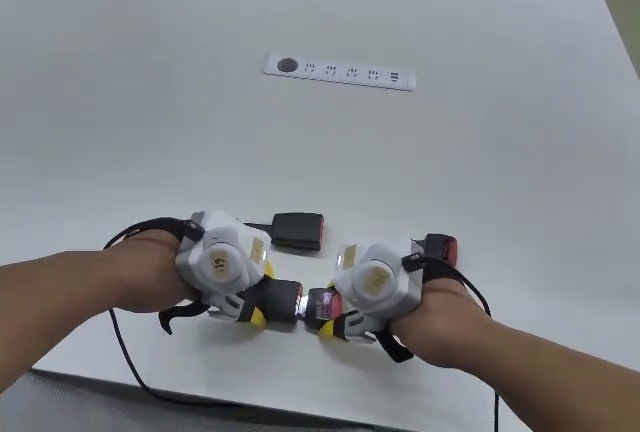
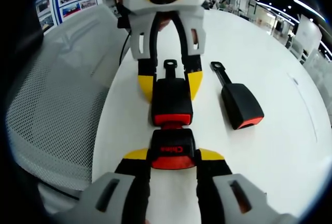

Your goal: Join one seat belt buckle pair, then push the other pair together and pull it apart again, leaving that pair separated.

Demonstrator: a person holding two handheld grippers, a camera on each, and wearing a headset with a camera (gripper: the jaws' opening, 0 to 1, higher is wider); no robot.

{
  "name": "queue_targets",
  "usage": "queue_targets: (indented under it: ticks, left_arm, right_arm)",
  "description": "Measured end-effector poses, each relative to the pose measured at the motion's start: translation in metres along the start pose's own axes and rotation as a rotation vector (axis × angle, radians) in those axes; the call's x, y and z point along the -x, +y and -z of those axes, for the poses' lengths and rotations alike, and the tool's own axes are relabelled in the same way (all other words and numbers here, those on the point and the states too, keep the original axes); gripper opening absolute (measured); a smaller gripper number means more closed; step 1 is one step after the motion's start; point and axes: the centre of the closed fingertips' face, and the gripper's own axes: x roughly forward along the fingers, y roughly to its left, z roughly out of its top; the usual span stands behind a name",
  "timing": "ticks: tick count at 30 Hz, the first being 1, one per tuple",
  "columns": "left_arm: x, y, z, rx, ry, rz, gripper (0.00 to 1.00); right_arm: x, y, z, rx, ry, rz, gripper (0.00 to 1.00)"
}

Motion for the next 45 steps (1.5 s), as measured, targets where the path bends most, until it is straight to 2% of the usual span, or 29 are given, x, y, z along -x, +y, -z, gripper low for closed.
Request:
queue_targets:
  ticks: [12,17,19,25,27,32,34,37,39,40,41,45]
  left_arm:
    - [0.000,0.001,0.000,-0.007,0.009,0.010,0.32]
    - [-0.001,0.000,0.000,0.008,0.041,-0.001,0.33]
    - [-0.001,0.000,0.000,0.023,0.048,0.001,0.33]
    - [0.000,0.000,0.001,0.019,0.044,0.000,0.34]
    - [0.000,0.000,0.001,0.028,0.044,0.000,0.34]
    - [0.002,0.001,0.005,0.082,0.080,0.003,0.35]
    - [0.004,0.001,0.009,0.055,0.109,-0.005,0.35]
    - [0.014,0.004,0.006,0.036,0.120,-0.026,0.37]
    - [0.021,0.007,0.004,-0.031,0.144,-0.047,0.38]
    - [0.025,0.004,0.000,-0.049,0.139,-0.045,0.38]
    - [0.026,0.004,-0.002,-0.040,0.135,-0.044,0.38]
    - [0.030,0.009,-0.012,-0.050,0.121,-0.054,0.39]
  right_arm:
    - [0.000,-0.001,-0.001,-0.004,-0.009,-0.005,0.33]
    - [0.000,-0.002,-0.001,-0.003,0.002,-0.015,0.34]
    - [-0.001,-0.001,-0.001,0.011,0.009,-0.012,0.34]
    - [-0.002,-0.002,0.000,0.013,0.025,0.011,0.35]
    - [-0.001,-0.002,-0.001,0.013,0.024,0.015,0.35]
    - [0.001,-0.002,0.000,0.013,0.028,0.029,0.35]
    - [0.005,-0.003,-0.002,-0.003,0.022,0.037,0.35]
    - [0.014,-0.003,-0.008,-0.017,0.007,0.042,0.34]
    - [0.020,-0.001,-0.013,-0.021,-0.009,0.037,0.33]
    - [0.022,-0.001,-0.015,-0.014,-0.017,0.043,0.33]
    - [0.023,-0.001,-0.016,-0.011,-0.018,0.047,0.33]
    - [0.030,-0.005,-0.017,-0.017,-0.023,0.058,0.34]
